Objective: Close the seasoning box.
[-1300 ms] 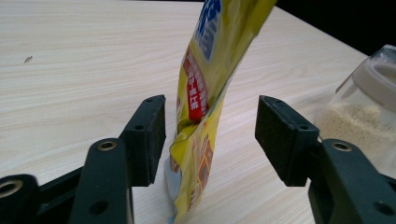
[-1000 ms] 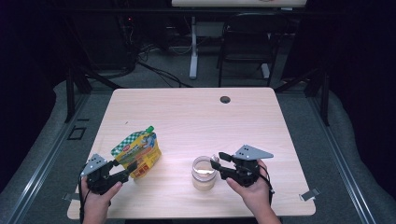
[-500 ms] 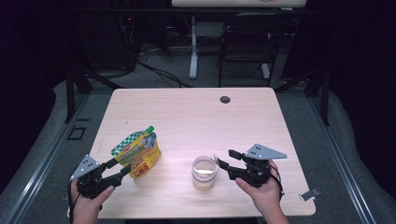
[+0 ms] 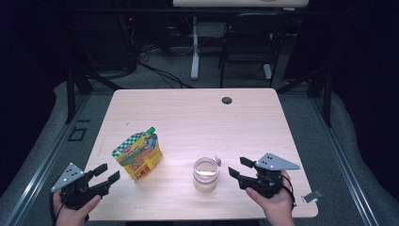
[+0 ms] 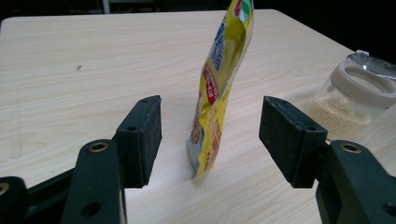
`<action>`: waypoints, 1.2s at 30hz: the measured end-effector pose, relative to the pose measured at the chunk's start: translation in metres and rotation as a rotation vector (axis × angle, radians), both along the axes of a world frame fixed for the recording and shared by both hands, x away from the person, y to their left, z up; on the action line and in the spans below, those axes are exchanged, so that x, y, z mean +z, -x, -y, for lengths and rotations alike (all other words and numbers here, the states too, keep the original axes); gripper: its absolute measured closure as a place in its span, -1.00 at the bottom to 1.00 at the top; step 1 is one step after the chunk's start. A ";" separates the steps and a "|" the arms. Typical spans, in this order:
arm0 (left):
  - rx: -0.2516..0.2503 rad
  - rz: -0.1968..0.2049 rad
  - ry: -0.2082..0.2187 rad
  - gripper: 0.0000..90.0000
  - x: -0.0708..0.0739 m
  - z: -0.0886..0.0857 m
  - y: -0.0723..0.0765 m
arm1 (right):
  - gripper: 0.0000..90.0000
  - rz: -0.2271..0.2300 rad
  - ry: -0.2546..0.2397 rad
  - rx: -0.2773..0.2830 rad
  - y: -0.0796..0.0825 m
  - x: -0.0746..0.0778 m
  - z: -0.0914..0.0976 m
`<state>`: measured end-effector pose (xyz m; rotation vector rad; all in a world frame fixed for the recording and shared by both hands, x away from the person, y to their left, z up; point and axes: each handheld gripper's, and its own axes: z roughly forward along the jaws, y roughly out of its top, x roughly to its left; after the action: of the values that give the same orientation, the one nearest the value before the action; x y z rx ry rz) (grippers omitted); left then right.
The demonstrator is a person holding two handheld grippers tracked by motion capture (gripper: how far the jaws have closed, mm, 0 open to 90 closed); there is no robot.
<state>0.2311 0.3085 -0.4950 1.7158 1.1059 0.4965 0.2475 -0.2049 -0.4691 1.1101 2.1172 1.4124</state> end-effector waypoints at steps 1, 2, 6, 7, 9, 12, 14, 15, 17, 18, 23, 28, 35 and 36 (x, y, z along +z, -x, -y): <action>0.009 0.002 0.003 -0.12 0.000 -0.002 0.001 | -0.06 0.003 0.005 -0.006 0.001 0.001 0.003; 0.016 0.006 0.005 -0.12 0.000 -0.004 0.002 | -0.06 0.001 0.005 -0.010 0.003 0.001 0.005; 0.049 -0.006 0.013 -0.11 -0.003 -0.013 0.001 | -0.07 0.005 0.011 -0.044 0.008 0.002 0.018; 0.058 -0.008 0.016 -0.11 -0.004 -0.015 0.000 | -0.07 0.004 0.014 -0.054 0.009 0.001 0.022; 0.075 -0.016 0.013 -0.10 -0.007 -0.017 -0.002 | -0.07 0.001 0.014 -0.078 0.010 0.000 0.030; 0.105 -0.019 0.006 -0.10 -0.011 -0.021 -0.008 | -0.06 -0.006 0.011 -0.114 0.011 -0.005 0.042; 0.123 -0.019 0.004 -0.10 -0.014 -0.022 -0.012 | -0.06 -0.012 0.025 -0.139 0.013 -0.010 0.050; 0.125 -0.017 0.004 -0.10 -0.016 -0.023 -0.014 | -0.06 -0.019 0.028 -0.152 0.013 -0.013 0.054; 0.138 -0.025 0.013 -0.09 -0.020 -0.025 -0.017 | -0.06 -0.024 0.029 -0.176 0.013 -0.018 0.062; 0.142 -0.030 0.016 -0.09 -0.023 -0.026 -0.018 | -0.06 -0.026 0.022 -0.193 0.013 -0.020 0.066; 0.162 -0.045 0.026 -0.09 -0.036 -0.029 -0.020 | -0.03 -0.010 0.089 -0.292 0.009 -0.034 0.079; 0.161 -0.069 0.019 -0.09 -0.046 -0.033 -0.023 | 0.00 -0.004 0.115 -0.329 0.009 -0.056 0.086; 0.153 -0.091 -0.026 -0.09 -0.058 -0.036 -0.023 | 0.00 -0.023 0.212 -0.348 0.006 -0.077 0.093; 0.153 -0.093 -0.028 -0.10 -0.058 -0.036 -0.023 | -0.01 -0.025 0.197 -0.351 0.005 -0.079 0.094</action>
<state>0.2546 0.3448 -0.5534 1.7008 1.3098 0.5335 0.2421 -0.2987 -0.5480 1.3432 1.9098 1.0118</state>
